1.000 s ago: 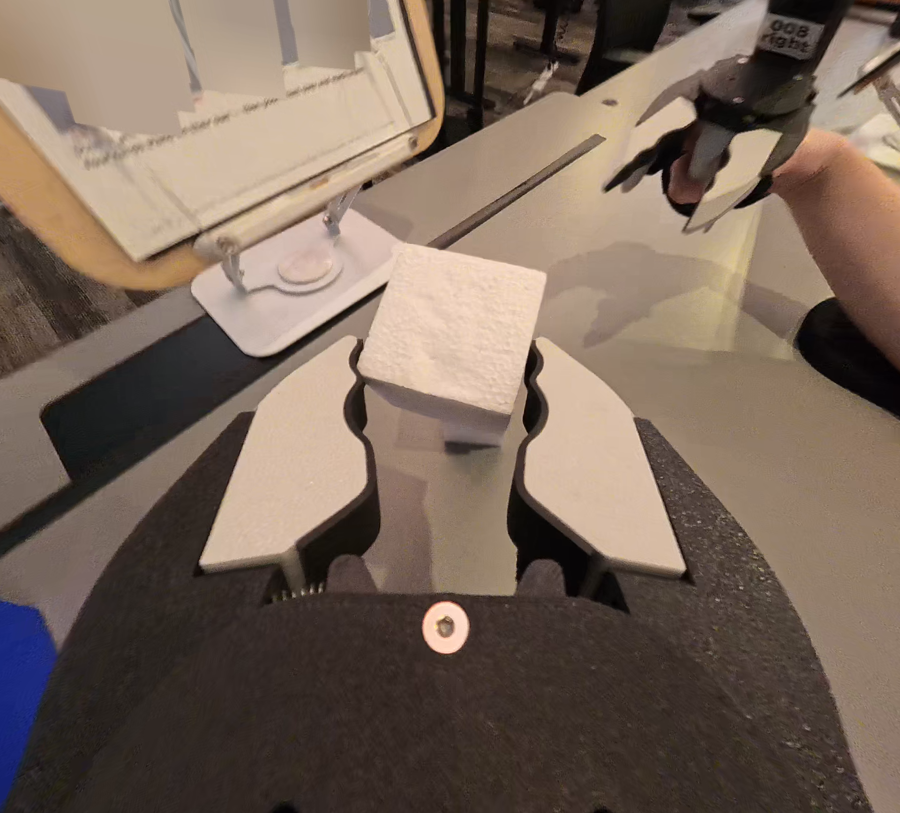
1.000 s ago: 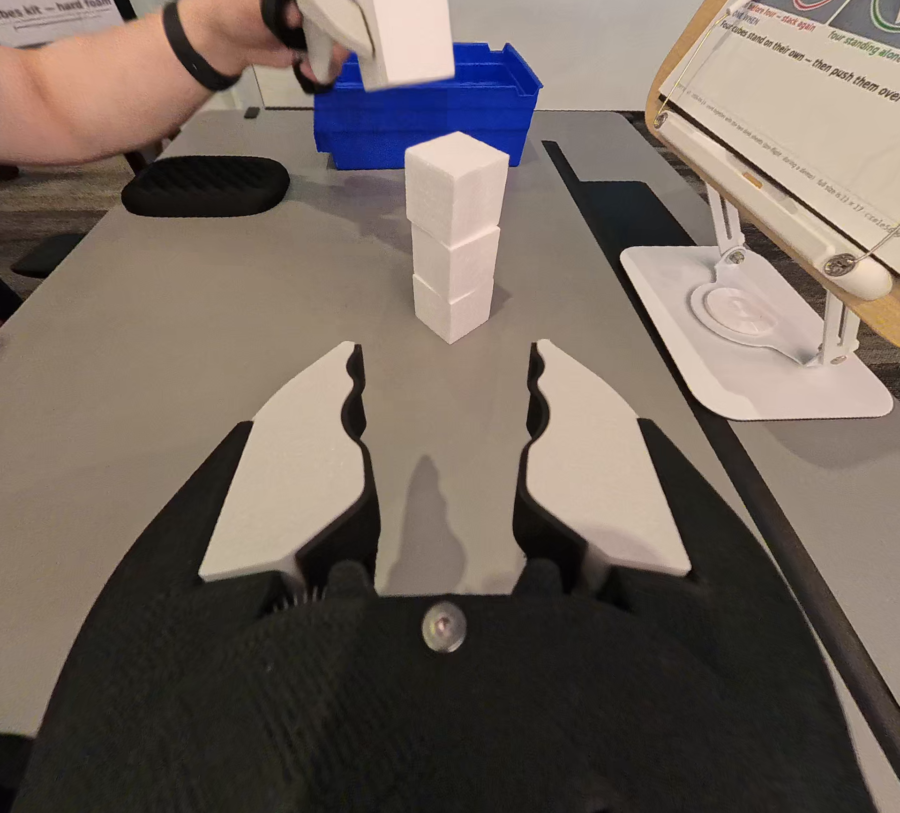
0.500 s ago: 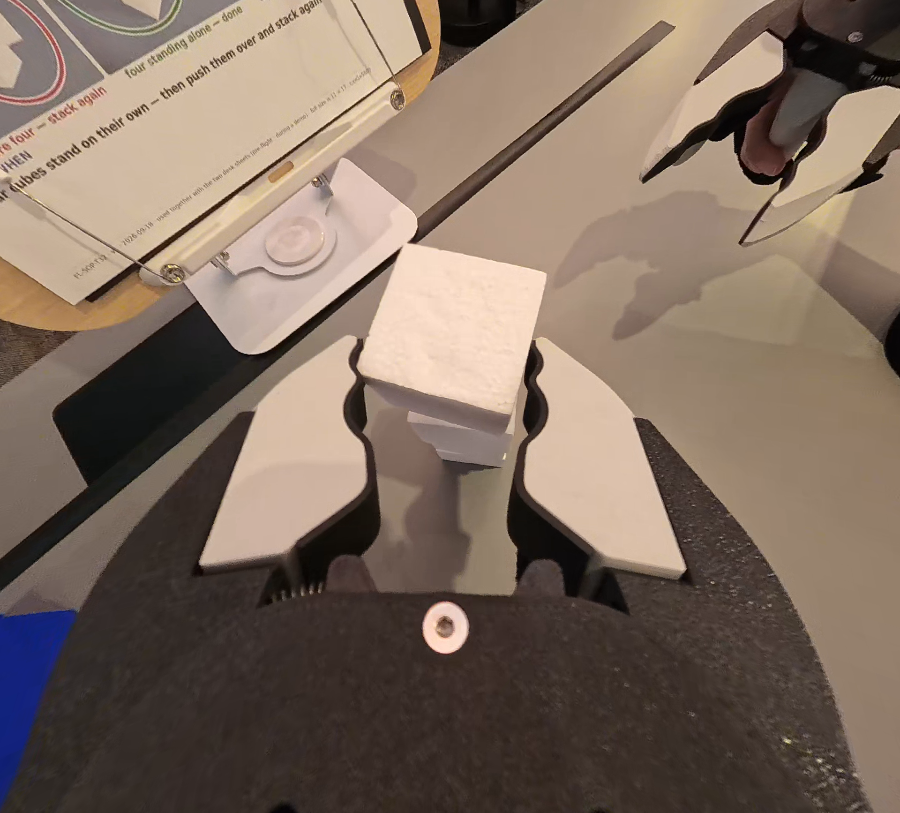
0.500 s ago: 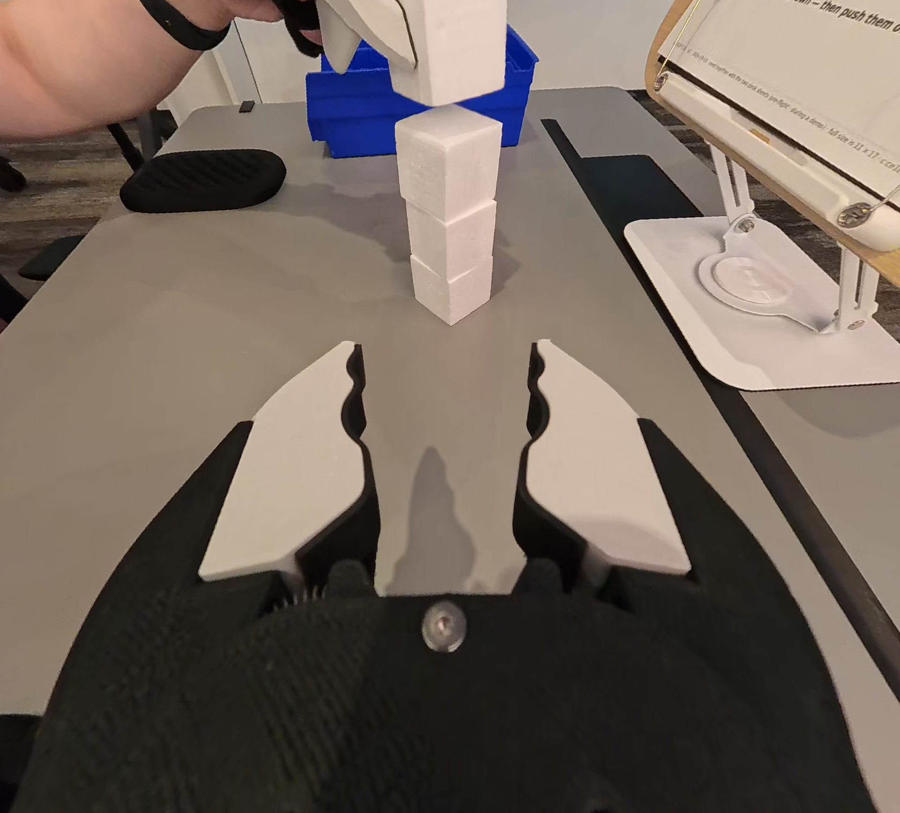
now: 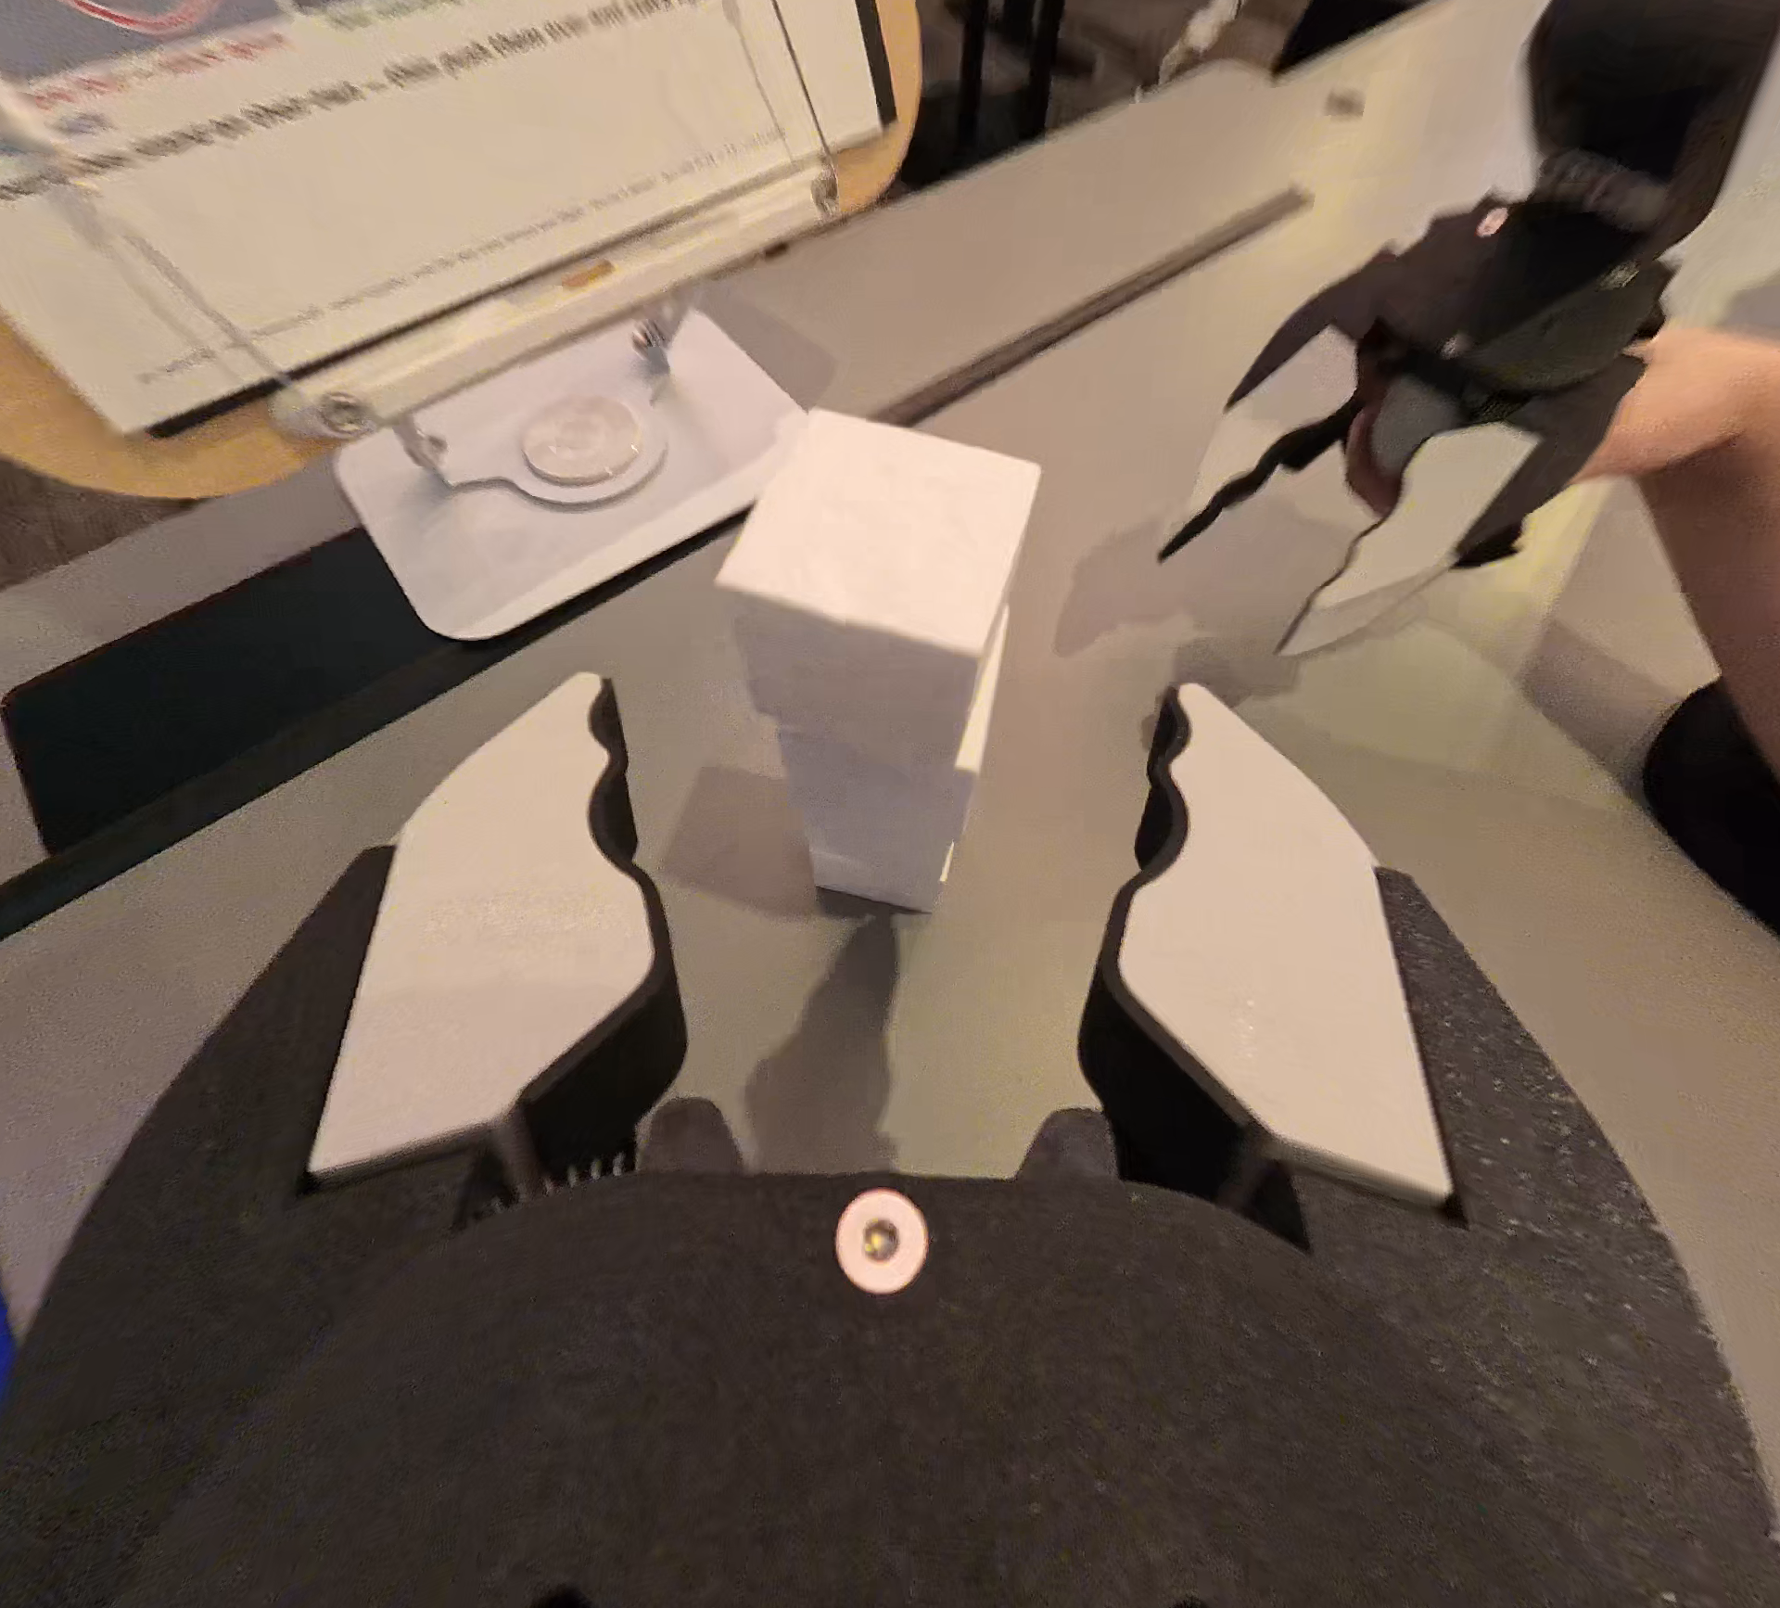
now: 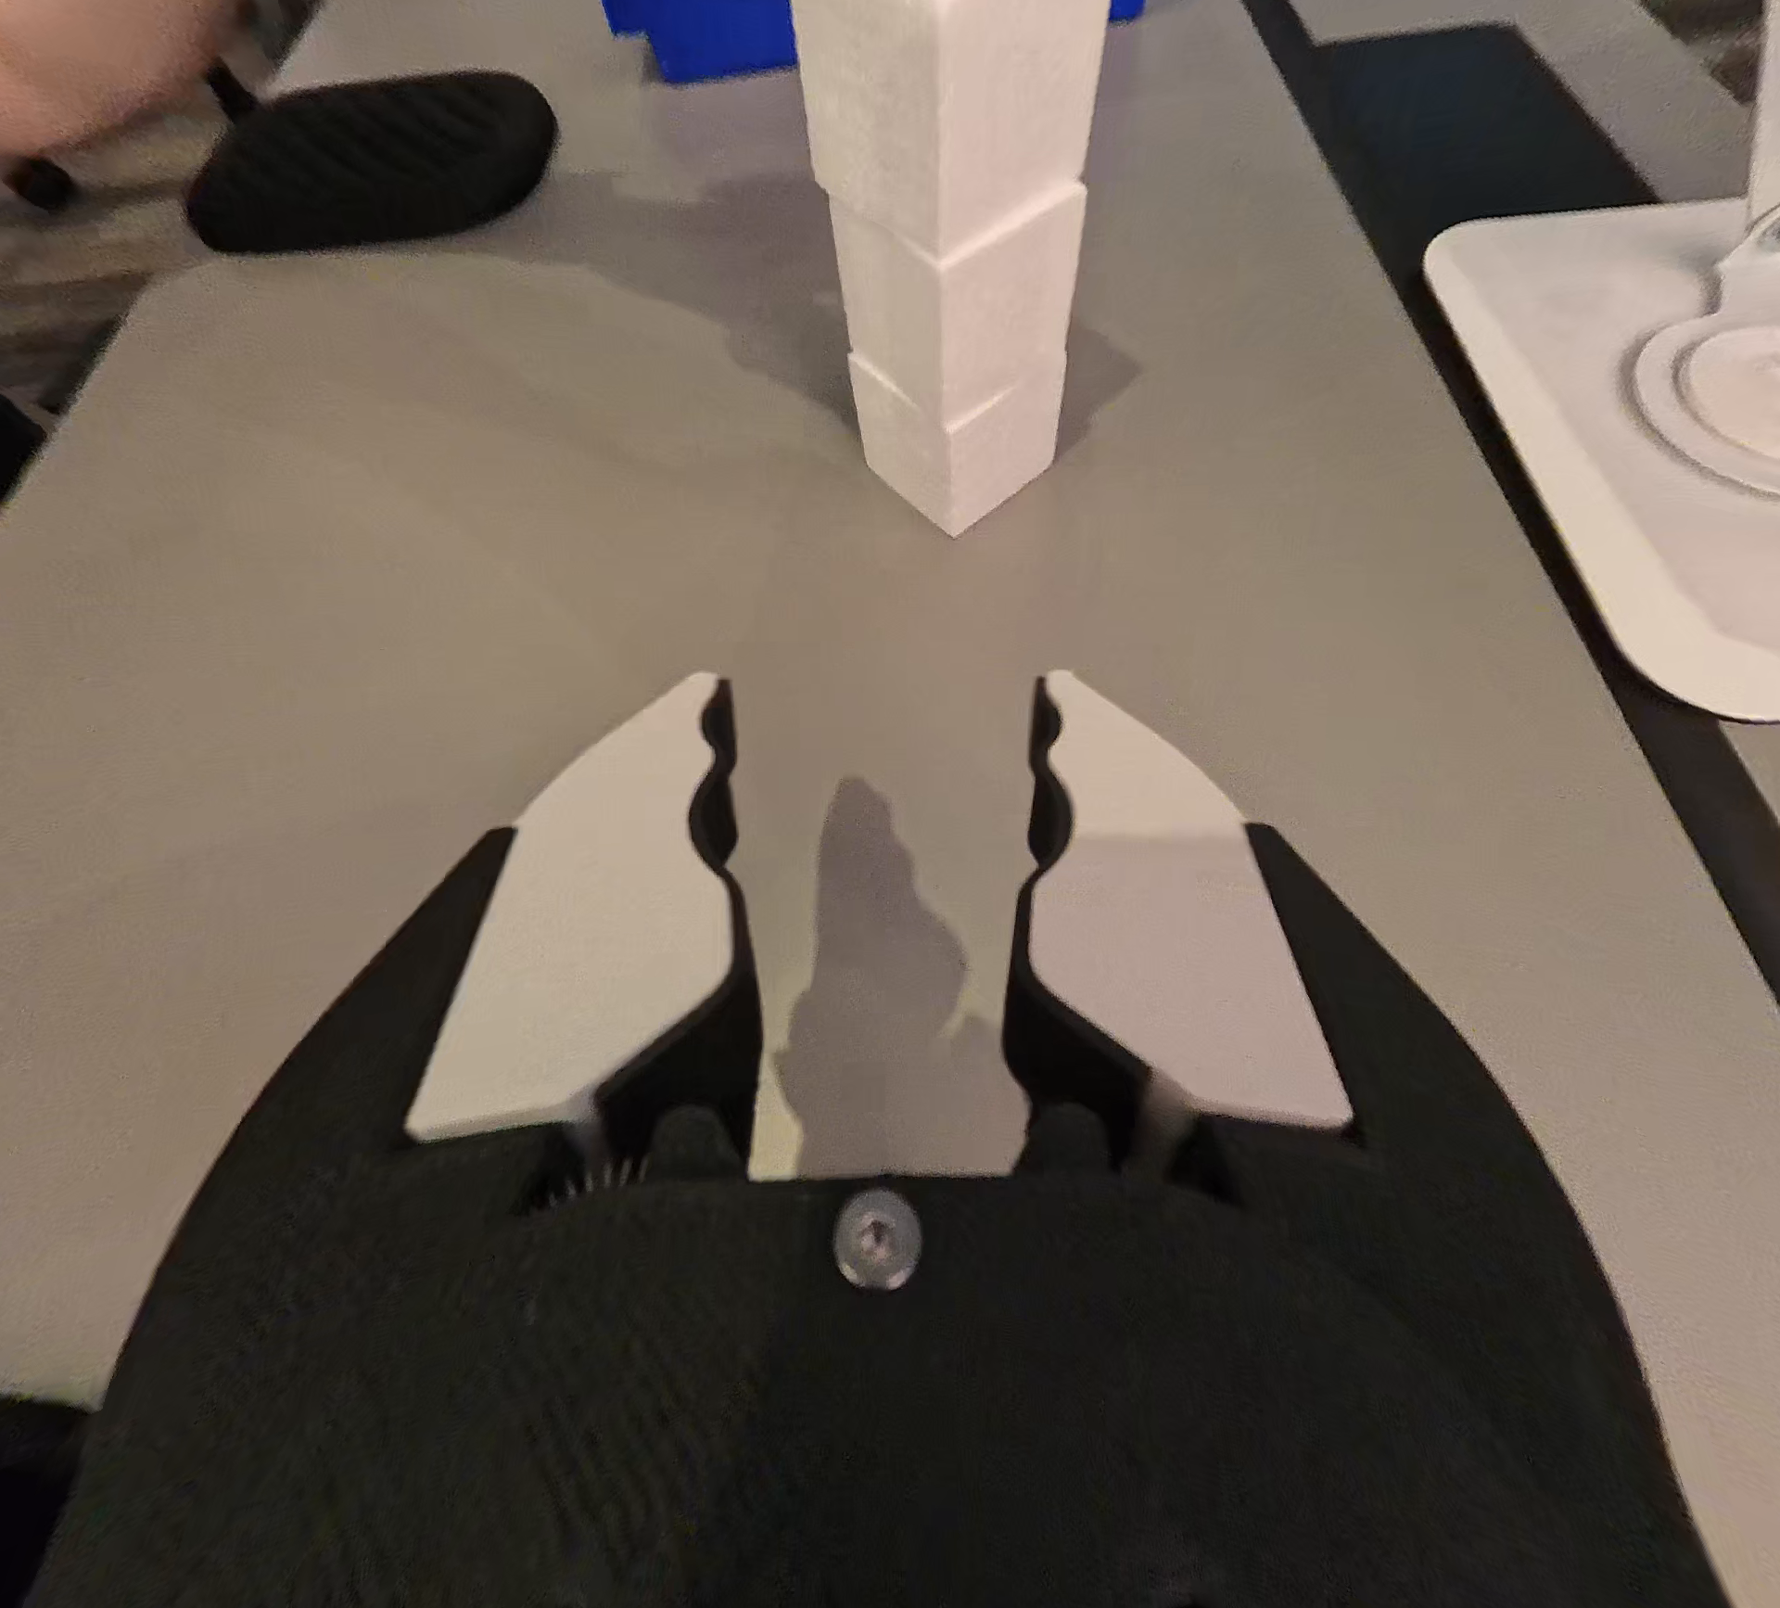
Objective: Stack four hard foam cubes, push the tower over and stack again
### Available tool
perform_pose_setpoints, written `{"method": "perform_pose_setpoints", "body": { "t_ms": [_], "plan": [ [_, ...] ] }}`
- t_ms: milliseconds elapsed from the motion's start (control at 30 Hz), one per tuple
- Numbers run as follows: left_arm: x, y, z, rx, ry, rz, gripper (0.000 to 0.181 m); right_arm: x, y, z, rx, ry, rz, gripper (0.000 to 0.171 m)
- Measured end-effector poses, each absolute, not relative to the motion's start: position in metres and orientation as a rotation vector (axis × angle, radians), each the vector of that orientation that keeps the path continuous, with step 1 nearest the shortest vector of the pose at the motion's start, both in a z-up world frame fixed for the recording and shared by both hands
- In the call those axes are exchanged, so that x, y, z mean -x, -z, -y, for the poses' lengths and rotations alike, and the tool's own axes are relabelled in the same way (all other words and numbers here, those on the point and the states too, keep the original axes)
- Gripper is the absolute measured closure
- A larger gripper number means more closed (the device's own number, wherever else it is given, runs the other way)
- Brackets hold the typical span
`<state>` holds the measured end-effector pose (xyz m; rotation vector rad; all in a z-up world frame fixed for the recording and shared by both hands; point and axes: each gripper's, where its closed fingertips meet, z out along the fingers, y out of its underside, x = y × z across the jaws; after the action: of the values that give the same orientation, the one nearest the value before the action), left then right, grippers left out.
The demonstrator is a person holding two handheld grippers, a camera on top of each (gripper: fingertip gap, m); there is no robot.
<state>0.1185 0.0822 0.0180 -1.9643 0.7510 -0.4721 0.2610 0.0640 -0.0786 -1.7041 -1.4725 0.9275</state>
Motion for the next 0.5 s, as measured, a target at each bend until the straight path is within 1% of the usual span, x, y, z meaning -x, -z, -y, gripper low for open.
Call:
{"method": "perform_pose_setpoints", "body": {
  "t_ms": [33, 67, 100, 133, 200, 233, 267, 333, 400, 500],
  "plan": [
    [-0.108, -0.022, -0.080, 1.916, 0.468, -0.711, 0.081, -0.256, 0.083, -0.069, 1.740, -0.896, 1.475, 0.124],
    [-0.094, -0.025, -0.080, 1.871, 0.431, -0.666, 0.084, -0.250, 0.085, -0.076, 1.788, -0.862, 1.455, 0.141],
    [-0.077, -0.027, -0.084, 1.830, 0.372, -0.611, 0.087, -0.244, 0.086, -0.086, 1.850, -0.824, 1.399, 0.163],
    [-0.059, -0.028, -0.088, 1.792, 0.324, -0.554, 0.092, -0.236, 0.085, -0.098, 1.920, -0.786, 1.310, 0.170],
    [-0.030, -0.023, -0.095, 1.765, 0.329, -0.439, 0.105, -0.223, 0.083, -0.121, 2.063, -0.679, 1.091, 0.170],
    [-0.018, -0.017, -0.097, 1.775, 0.380, -0.372, 0.114, -0.216, 0.083, -0.128, 2.113, -0.616, 0.994, 0.170],
    [-0.009, -0.011, -0.098, 1.764, 0.445, -0.316, 0.120, -0.207, 0.079, -0.130, 2.115, -0.587, 0.932, 0.170],
    [0.007, 0.004, -0.101, 1.757, 0.485, -0.236, 0.125, -0.187, 0.070, -0.131, 2.047, -0.543, 0.878, 0.170],
    [0.023, 0.020, -0.105, 1.796, 0.406, -0.206, 0.130, -0.177, 0.066, -0.137, 1.991, -0.444, 0.871, 0.170],
    [0.029, 0.023, -0.105, 1.800, 0.420, -0.183, 0.130, -0.158, 0.062, -0.137, 1.872, -0.414, 0.951, 0.170]
  ]
}}
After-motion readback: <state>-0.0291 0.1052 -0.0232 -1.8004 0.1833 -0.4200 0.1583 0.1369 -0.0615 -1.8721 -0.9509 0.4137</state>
